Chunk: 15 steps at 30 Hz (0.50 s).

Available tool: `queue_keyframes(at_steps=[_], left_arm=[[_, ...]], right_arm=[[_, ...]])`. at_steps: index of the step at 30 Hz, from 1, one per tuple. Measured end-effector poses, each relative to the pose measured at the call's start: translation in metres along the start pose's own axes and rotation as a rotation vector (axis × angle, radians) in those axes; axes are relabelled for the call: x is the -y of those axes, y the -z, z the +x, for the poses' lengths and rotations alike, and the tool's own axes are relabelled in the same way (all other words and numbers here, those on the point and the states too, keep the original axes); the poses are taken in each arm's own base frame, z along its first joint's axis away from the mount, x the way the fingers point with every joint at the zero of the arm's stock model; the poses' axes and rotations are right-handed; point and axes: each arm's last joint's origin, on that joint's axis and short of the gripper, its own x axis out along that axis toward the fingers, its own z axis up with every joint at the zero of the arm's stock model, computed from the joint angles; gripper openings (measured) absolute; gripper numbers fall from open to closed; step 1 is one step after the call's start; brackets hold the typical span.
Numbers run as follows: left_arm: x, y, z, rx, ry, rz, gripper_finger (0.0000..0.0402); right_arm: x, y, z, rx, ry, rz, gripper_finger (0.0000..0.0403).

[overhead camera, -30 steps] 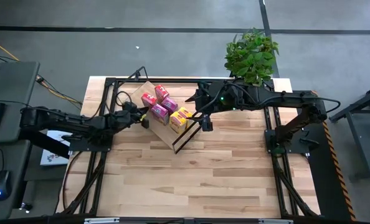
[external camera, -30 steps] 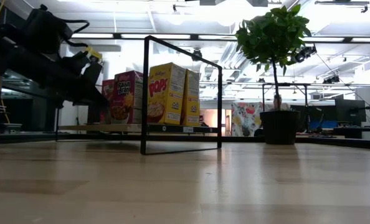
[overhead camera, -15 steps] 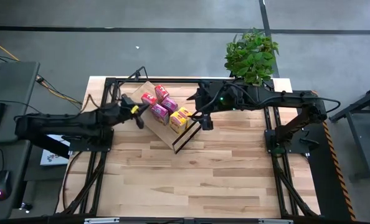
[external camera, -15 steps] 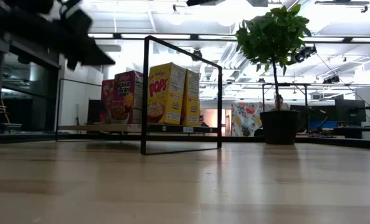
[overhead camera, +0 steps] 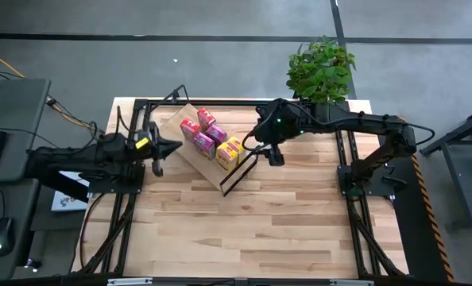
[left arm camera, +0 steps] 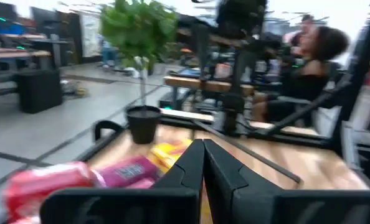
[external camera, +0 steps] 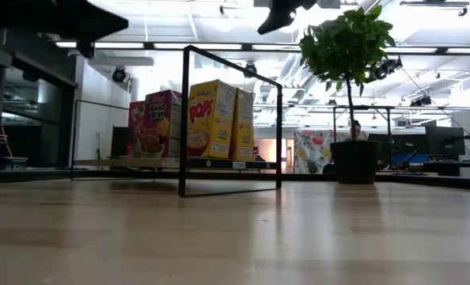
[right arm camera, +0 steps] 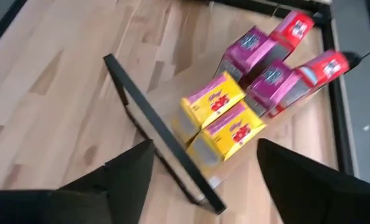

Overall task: Stack cereal on shelf
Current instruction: Return to Home Position

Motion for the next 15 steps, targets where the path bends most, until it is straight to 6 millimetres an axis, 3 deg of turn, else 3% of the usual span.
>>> queue_keyframes(at_steps=[6, 11, 15], left_arm=[[0.012, 0.037, -0.006, 0.006, 0.13, -0.052, 0.0], [0.016, 0.043, -0.017, 0.059, 0.213, -0.048, 0.0], [0.016, 0.052, -0.024, 0.079, 0.243, -0.036, 0.0]], right_arm=[[-0.002, 0.006, -0.004, -0.054, -0.022, 0.048, 0.0157], [-0.007, 0.011, -0.024, -0.066, -0.048, 0.091, 0.0021], [-0.011, 0.014, -0.043, -0.005, -0.049, 0.138, 0.0022]])
